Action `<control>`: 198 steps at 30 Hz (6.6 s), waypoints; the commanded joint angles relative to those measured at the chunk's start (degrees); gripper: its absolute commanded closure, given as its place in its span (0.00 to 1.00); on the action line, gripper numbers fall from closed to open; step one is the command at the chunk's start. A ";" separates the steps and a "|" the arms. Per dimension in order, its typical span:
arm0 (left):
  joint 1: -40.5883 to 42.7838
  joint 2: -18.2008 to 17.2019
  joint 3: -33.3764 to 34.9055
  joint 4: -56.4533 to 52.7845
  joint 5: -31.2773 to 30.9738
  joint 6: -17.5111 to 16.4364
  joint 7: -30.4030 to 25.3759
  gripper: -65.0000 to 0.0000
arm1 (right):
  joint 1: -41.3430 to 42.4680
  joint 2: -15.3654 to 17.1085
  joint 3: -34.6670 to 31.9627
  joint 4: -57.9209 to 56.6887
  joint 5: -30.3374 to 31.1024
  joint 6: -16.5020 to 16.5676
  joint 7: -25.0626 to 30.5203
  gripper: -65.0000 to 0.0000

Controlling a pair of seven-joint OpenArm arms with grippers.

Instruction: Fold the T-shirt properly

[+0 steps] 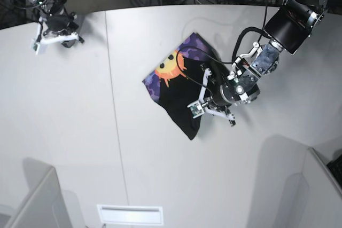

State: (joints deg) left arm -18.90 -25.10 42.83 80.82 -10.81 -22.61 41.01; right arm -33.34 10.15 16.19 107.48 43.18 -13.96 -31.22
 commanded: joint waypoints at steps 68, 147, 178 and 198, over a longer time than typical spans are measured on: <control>-9.46 6.60 12.78 3.80 17.89 -10.22 -21.19 0.33 | -3.27 -2.99 2.06 1.05 0.29 0.72 4.89 1.00; 43.38 12.66 -39.44 -50.27 18.76 -9.96 -49.76 1.00 | -4.68 -0.97 -20.10 -55.57 -34.96 21.74 12.19 1.00; 30.37 19.08 -40.24 -69.87 18.06 -0.99 -58.47 1.00 | 19.50 0.88 -19.39 -99.09 -34.61 21.65 48.23 1.00; 29.14 19.34 -39.53 -72.60 18.76 -0.99 -58.64 1.00 | 20.82 -2.90 -19.83 -99.35 -34.69 21.65 48.06 1.00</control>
State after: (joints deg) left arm 10.00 -5.74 3.20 8.23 7.70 -23.31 -17.21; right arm -12.29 7.05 -3.66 8.12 8.54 7.73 16.34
